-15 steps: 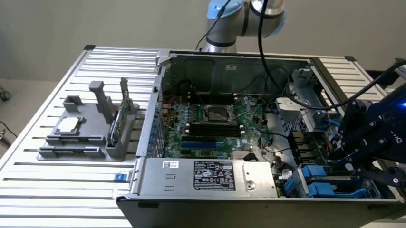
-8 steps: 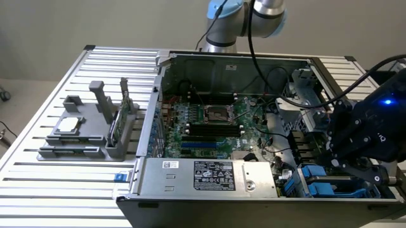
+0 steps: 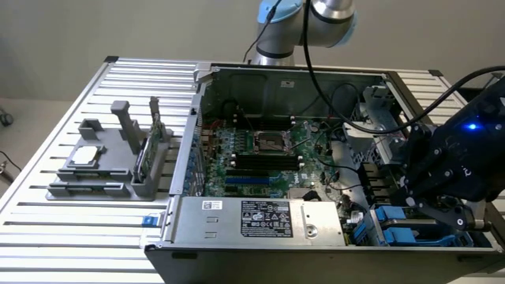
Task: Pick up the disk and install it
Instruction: 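Insert the second disk wire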
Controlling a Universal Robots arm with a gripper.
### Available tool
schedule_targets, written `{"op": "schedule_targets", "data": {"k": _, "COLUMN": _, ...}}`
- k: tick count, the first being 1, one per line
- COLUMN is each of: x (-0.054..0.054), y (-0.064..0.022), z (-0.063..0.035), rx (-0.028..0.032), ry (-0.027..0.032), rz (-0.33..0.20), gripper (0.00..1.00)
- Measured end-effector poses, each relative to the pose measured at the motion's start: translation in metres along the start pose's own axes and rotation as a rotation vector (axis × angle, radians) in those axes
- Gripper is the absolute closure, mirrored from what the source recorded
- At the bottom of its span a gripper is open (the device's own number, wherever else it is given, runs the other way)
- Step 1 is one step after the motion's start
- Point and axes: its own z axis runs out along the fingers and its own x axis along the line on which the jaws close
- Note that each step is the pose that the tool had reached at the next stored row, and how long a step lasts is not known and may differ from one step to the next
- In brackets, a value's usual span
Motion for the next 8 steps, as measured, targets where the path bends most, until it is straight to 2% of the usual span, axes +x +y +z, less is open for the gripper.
{"op": "schedule_targets", "data": {"k": 8, "x": -0.0001, "y": 0.0000, "z": 0.0000, "rx": -0.0106, "ry": -0.0001, "rz": -0.001, "gripper": 0.89}}
